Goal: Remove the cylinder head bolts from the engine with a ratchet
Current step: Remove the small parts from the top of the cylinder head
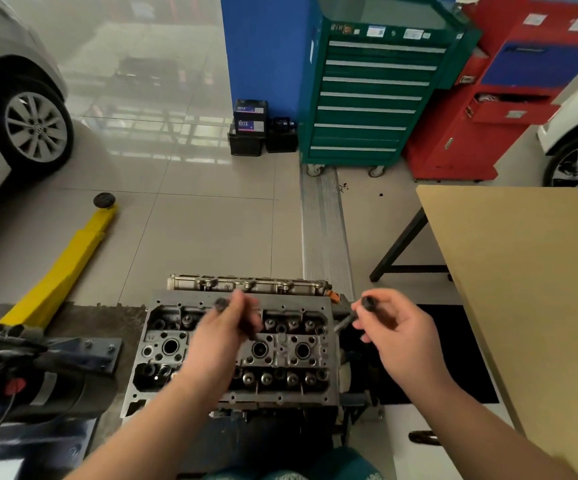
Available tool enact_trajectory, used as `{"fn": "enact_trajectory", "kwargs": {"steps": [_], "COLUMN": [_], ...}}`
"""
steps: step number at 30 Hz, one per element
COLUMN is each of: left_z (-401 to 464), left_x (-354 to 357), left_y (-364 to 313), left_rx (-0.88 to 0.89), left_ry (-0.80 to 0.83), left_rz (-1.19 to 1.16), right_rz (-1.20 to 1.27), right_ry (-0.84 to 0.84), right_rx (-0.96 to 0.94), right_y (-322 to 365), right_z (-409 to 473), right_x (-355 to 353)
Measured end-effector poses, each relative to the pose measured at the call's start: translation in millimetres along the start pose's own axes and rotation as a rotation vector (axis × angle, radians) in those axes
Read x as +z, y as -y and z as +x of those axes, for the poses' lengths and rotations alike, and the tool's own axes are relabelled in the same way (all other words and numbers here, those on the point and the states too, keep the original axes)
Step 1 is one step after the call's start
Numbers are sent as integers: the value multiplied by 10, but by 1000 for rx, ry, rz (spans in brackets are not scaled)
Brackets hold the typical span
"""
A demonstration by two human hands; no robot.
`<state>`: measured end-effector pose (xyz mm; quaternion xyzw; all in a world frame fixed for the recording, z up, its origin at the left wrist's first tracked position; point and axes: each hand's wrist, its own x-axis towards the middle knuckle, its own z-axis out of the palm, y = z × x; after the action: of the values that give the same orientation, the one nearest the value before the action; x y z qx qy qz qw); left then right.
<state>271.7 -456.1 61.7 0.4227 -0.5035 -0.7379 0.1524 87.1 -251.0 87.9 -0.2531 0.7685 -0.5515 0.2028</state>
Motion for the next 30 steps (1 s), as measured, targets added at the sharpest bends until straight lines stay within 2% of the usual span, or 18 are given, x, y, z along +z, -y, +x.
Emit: {"fn": "enact_trajectory", "kwargs": {"steps": [4, 10, 11, 14, 15, 20, 23, 30], "left_z": [234, 224, 199, 144, 136, 157, 175, 248], "left_x": [-334, -633, -683, -895, -972, -1365, -1552, -1696], "left_y": [-109, -184, -167, -98, -77, -69, -49, -6], "left_rx": [26, 34, 53, 195, 216, 193, 174, 145], "left_ry": [-157, -219, -237, -281, -284, -262, -307, -303], "left_rz": [-198, -394, -355, 51, 94, 55, 19, 96], "right_rz": [-32, -126, -167, -283, -308, -474, -578, -640], "right_ry": [-27, -42, -28, 2, 7, 64, 68, 57], "right_rx": [39, 66, 65, 44, 31, -50, -91, -76], "right_y": [-351, -614, -640, -691, -702, -690, -660, -635], "right_z": [154, 257, 247, 205, 195, 133, 109, 20], "right_x": [132, 299, 320, 388, 410, 461, 505, 606]}}
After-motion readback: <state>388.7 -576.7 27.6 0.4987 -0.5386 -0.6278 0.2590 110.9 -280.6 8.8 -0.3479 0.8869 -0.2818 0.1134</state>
